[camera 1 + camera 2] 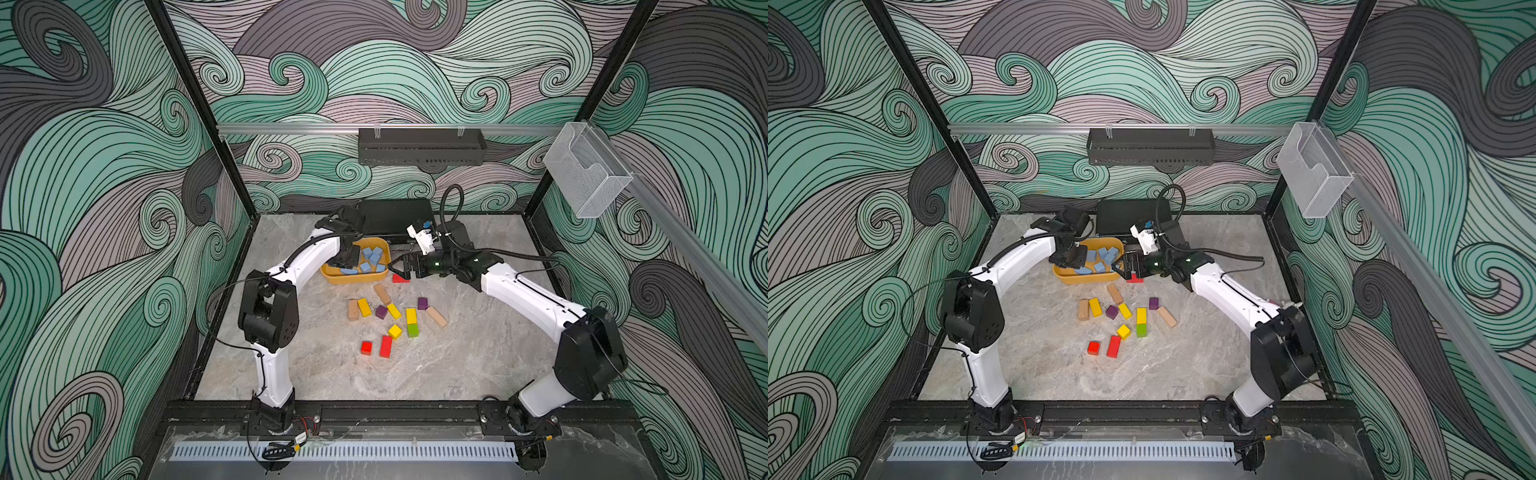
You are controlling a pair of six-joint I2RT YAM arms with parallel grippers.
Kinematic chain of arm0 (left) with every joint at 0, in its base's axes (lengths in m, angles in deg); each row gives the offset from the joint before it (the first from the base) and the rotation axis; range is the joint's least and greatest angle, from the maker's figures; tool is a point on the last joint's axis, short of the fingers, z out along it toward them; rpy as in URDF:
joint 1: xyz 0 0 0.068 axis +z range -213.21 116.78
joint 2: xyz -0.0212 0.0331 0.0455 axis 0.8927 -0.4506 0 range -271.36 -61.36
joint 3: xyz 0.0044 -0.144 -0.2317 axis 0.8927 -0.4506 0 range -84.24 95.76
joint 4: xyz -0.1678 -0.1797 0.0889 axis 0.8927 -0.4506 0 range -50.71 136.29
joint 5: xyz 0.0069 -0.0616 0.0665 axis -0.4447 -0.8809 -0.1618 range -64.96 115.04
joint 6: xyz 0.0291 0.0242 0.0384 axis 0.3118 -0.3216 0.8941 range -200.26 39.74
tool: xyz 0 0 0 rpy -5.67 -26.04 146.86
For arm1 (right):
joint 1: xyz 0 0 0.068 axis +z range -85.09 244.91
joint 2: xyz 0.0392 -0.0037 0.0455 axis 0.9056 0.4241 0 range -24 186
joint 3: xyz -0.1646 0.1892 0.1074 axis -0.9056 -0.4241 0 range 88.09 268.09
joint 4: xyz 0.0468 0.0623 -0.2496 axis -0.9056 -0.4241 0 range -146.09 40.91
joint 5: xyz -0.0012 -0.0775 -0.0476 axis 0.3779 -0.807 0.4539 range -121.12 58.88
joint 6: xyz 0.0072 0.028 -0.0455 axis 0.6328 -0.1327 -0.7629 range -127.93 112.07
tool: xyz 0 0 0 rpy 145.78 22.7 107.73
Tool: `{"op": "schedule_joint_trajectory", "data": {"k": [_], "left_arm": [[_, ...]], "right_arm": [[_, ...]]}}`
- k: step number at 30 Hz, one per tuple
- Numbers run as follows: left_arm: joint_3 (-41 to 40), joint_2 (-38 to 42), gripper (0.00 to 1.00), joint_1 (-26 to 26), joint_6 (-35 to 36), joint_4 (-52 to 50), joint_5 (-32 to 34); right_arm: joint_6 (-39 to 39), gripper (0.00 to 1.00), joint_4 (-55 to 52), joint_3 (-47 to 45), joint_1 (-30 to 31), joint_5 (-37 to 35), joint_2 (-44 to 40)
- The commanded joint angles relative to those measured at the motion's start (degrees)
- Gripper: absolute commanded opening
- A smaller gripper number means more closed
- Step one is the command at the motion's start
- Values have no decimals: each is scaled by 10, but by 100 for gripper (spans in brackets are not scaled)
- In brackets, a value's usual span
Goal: Pick out the blue building blocks
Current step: Place the building block in the storage box.
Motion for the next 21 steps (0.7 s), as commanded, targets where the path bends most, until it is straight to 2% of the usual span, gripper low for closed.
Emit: {"op": "schedule_joint_trajectory", "data": {"k": [1,11,21], "left_arm": [[28,-20,0,20,12,14,-9],[33,-73,0,44,12,35,-24],[41,-113,0,54,16,53,-22]], "right_arm": [[12,99,28,23,-2,15,18],[30,99,38,53,-4,34,76],[36,99,54,43,-10,47,91]]}}
